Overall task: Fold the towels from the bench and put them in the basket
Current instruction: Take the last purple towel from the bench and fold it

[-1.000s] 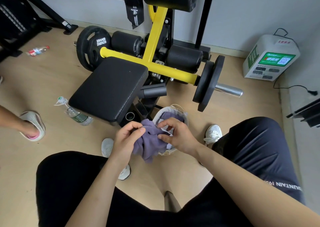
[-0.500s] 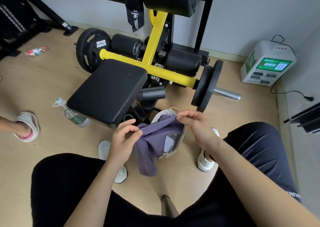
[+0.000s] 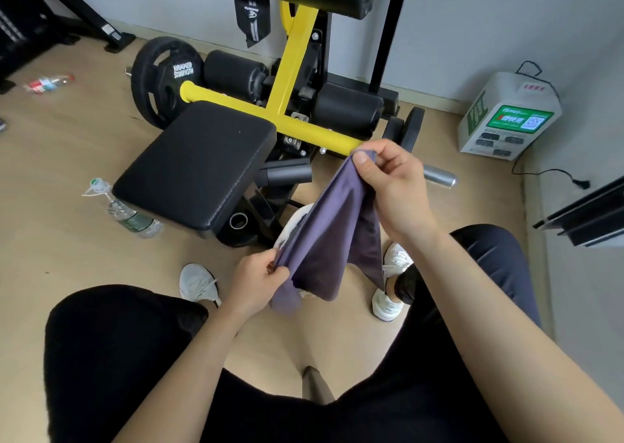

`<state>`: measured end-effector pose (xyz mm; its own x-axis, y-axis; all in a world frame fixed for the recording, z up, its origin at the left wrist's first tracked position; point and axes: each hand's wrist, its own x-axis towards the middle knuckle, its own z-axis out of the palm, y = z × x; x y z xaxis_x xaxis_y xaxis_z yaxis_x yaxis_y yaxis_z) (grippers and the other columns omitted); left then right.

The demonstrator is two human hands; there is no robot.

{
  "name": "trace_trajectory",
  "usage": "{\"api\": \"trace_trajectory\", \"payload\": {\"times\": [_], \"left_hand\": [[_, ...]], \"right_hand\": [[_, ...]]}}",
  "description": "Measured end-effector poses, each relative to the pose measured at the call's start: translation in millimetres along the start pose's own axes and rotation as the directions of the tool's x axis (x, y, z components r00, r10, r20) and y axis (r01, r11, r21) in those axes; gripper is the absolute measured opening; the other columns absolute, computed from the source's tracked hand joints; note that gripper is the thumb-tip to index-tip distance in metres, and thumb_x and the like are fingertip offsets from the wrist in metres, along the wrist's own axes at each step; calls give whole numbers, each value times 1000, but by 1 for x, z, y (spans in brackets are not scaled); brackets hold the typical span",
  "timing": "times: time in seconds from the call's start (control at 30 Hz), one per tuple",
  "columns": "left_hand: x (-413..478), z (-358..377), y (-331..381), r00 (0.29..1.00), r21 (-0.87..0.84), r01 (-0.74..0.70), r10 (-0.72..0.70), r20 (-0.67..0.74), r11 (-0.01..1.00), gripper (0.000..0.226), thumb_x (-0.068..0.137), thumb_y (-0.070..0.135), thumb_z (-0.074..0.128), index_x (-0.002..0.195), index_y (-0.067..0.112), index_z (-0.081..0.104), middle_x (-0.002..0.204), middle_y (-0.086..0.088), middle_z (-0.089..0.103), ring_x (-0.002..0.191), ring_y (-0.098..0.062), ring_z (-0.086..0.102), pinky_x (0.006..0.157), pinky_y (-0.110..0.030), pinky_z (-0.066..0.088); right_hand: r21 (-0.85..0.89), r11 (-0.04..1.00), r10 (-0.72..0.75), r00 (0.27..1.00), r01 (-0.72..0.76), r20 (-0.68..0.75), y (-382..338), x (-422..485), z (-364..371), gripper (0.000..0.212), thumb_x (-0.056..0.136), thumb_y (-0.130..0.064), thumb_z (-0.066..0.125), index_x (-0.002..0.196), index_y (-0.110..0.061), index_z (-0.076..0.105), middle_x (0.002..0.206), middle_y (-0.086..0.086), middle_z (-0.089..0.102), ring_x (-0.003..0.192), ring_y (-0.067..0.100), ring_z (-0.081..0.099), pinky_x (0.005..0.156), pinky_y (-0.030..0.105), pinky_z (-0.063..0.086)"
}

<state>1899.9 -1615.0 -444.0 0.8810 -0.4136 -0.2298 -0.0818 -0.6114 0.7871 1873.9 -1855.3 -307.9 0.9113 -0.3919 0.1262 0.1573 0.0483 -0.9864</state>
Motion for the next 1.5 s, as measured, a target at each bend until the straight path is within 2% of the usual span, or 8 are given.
{"api": "trace_trajectory", "payload": {"times": [0.17,0.3,0.53,0.7,0.8,0.9,1.2,1.5], "left_hand": [[8,-5,-23,996,46,58,-55,-73,997,23,78,20,60,67,7,44,57,3,39,59,-21,34,57,-34,29],[9,-11,-28,985,-96,115,-126,-118,989,6,89,6,64,88,11,65,73,-2,66,73,-26,61,67,-41,48],[0,-17,5,997,-340,-38,12,-78,940,10,100,12,63,102,15,71,90,-1,75,85,-10,69,75,-27,52],[-8,-12,25,990,-359,-139,120,-74,923,20,102,7,58,100,22,72,89,7,74,85,-3,67,76,-18,51],[-11,-12,30,986,-366,-167,145,-86,916,15,102,14,60,101,24,72,91,8,75,88,-5,69,77,-19,53],[-14,-15,33,979,-352,-202,175,-108,914,14,95,34,63,99,25,73,91,7,75,89,-8,70,77,-22,56],[-10,-26,11,863,80,-246,256,-435,966,14,82,22,70,96,23,74,79,8,76,74,-18,73,68,-44,59],[0,-18,-1,934,149,-201,235,-268,968,11,85,3,71,83,13,74,65,6,65,62,-17,59,58,-41,52]], "right_hand": [[48,998,-34,960,49,-278,1,23,-33,12,94,-7,61,88,-14,68,69,-12,62,68,6,52,71,21,45],[-27,999,-31,894,21,-446,21,29,-60,10,89,-7,64,86,-15,69,70,-15,67,70,1,58,73,18,47],[-391,916,98,995,-86,11,53,0,-46,25,84,-1,76,106,-10,68,75,6,66,69,7,58,70,23,50],[-480,877,211,909,-14,359,72,-25,-4,45,83,-9,78,125,-19,66,95,13,71,82,23,63,79,29,50],[-507,861,217,867,47,448,81,-37,16,38,86,-14,76,123,-17,68,100,7,75,88,9,67,88,27,54],[-477,878,218,861,33,461,84,-41,25,18,88,-13,74,106,-9,75,96,2,75,87,6,67,85,27,56],[-320,938,267,870,-135,414,67,-37,11,12,94,-11,67,97,0,70,87,13,69,79,12,59,76,32,52],[-24,976,217,972,-216,93,53,-15,-24,12,94,-11,66,100,-1,68,90,15,68,84,25,63,77,34,55]]}}
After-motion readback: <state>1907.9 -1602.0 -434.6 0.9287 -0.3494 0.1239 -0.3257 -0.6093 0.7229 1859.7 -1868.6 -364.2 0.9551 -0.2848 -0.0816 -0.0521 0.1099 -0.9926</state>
